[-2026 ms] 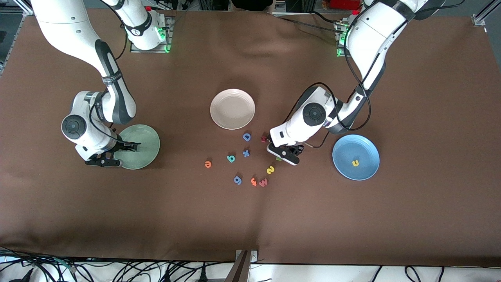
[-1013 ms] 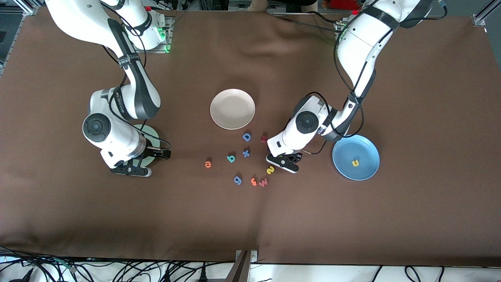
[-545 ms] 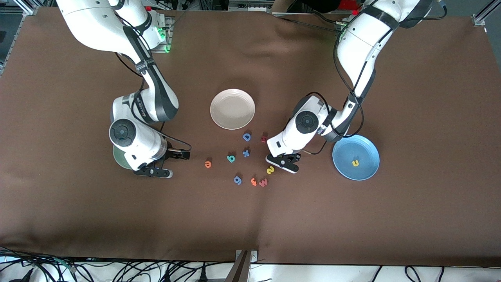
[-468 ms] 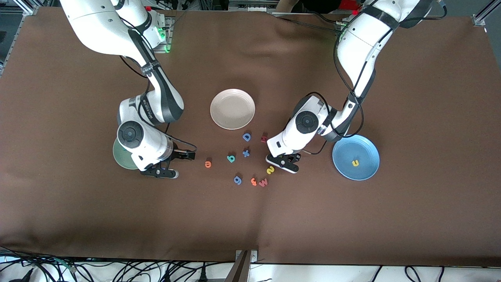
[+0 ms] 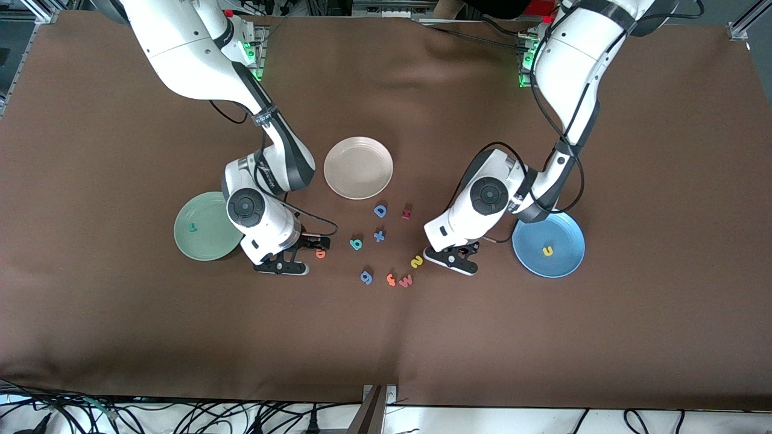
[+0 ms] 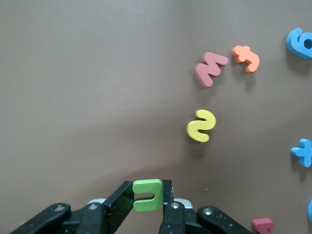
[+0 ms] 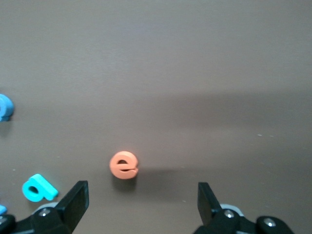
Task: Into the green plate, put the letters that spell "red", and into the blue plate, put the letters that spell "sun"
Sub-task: 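Carry the green u to the blue plate while the right grasps orange e, then release the orange e on the green plate while the left grasps yellow 2, then carry the yellow 2 to the blue plate while the right reaches cyan a, then release the yellow 2 on the blue plate while the right grasps cyan a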
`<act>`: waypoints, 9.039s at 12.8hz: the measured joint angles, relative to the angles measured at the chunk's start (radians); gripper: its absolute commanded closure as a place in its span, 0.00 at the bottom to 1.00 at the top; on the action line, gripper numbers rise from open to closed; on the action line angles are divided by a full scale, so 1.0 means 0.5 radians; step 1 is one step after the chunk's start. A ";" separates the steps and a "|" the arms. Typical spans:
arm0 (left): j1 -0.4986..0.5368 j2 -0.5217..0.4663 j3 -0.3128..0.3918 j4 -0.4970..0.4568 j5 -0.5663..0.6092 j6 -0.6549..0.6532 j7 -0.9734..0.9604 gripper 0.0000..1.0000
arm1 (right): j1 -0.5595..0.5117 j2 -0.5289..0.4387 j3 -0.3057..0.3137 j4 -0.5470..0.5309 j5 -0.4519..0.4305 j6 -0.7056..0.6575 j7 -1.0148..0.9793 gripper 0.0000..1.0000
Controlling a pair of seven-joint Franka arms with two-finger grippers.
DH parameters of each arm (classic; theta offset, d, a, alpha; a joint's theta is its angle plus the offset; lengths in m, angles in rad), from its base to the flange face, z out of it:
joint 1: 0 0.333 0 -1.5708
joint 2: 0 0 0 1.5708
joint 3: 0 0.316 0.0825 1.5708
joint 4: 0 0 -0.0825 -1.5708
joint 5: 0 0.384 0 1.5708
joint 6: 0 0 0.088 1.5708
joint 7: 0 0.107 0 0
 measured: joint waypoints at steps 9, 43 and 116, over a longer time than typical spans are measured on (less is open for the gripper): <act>0.610 -0.069 0.010 -0.114 0.000 -0.199 1.094 0.90 | 0.041 0.135 -0.009 0.047 -0.074 0.072 0.006 0.10; 0.387 0.060 -0.264 0.000 -0.092 0.117 0.692 0.00 | -0.022 -0.303 -0.704 -0.279 -0.127 -0.440 -0.681 1.00; 1.142 -0.446 -0.604 -0.134 0.030 -0.710 1.190 0.00 | 0.350 0.186 0.004 0.066 -0.632 0.426 0.034 0.70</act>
